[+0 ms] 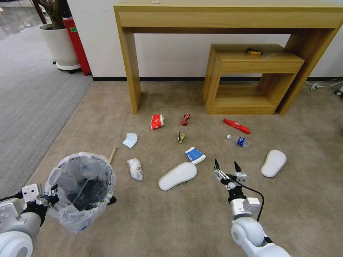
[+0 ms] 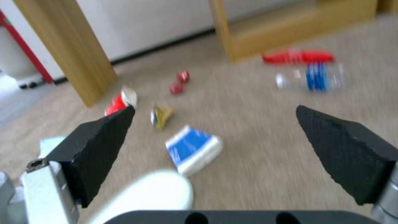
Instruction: Pick up the trash bin and place the garbage on the floor into it.
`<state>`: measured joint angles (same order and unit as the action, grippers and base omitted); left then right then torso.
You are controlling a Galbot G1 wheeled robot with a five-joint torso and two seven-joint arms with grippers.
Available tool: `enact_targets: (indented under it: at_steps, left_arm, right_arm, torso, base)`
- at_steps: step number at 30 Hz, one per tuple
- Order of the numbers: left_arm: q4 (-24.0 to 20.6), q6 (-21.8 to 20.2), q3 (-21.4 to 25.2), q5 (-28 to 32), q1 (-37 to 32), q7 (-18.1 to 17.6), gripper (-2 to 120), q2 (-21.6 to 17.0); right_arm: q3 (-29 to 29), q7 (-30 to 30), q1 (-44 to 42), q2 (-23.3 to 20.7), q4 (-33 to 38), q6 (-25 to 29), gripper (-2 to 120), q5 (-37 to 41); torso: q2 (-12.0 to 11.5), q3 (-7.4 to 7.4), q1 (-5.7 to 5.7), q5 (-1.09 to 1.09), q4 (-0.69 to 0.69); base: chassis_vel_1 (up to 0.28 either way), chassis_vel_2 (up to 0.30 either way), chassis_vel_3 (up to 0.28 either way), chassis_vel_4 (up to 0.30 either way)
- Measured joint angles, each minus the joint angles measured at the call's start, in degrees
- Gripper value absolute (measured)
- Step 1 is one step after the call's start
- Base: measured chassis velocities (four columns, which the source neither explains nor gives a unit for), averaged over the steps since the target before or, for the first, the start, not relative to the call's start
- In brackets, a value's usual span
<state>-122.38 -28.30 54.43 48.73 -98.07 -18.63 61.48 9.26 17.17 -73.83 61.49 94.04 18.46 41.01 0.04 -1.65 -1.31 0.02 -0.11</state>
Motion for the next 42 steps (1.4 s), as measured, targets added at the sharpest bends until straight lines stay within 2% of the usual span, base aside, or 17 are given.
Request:
enact_targets:
  at_steps: [3,6,18,29,34,42]
  left_arm:
    - [0.82,0.12,-0.80,-0.41,0.73,0.00,0,0.19]
    - [1.25,0.14,-1.08,-0.54,1.04,0.01,0,0.34]
    - [2.64,0.38,-1.53,-1.07,1.65,-0.01,0,0.92]
    - [3.86,0.88,-1.99,-1.99,2.01,-0.09,0,2.00]
    - [3.47,0.97,-1.77,-2.11,1.49,-0.21,0,2.43]
    - [3.03,1.16,-0.99,-2.10,0.59,-0.22,0,2.57]
  right_arm:
    - [-1.65,-1.10,0.28,-2.27,-1.35,-1.99,100,7.35]
    - [-2.70,-2.36,0.97,-2.40,-2.82,-2.40,100,10.47]
    - [-8.66,-4.61,3.85,-0.64,-7.89,-3.13,100,16.50]
    - [-12.94,-8.52,8.89,5.28,-13.33,-3.46,100,23.16]
    - [-14.65,-11.83,10.76,8.26,-16.54,-3.21,100,24.71]
    - [-15.21,-13.20,11.73,11.11,-20.25,-3.28,100,25.55]
  torso:
    - [0.00,0.00,0.00,0.00,0.00]
    - [0.00,0.00,0.00,0.00,0.00]
    - [0.00,0.00,0.00,0.00,0.00]
    - [0.00,0.00,0.00,-0.01,0.00]
    - [0.00,0.00,0.00,-0.01,0.00]
    - [0.00,-0.01,-0.01,-0.01,0.01]
  base:
    - [0.000,0.000,0.000,0.000]
    - [0.000,0.000,0.000,0.000]
    - [0.000,0.000,0.000,0.000]
    - [0.000,0.000,0.000,0.000]
    - [0.000,0.000,0.000,0.000]
    - [0.000,0.000,0.000,0.000]
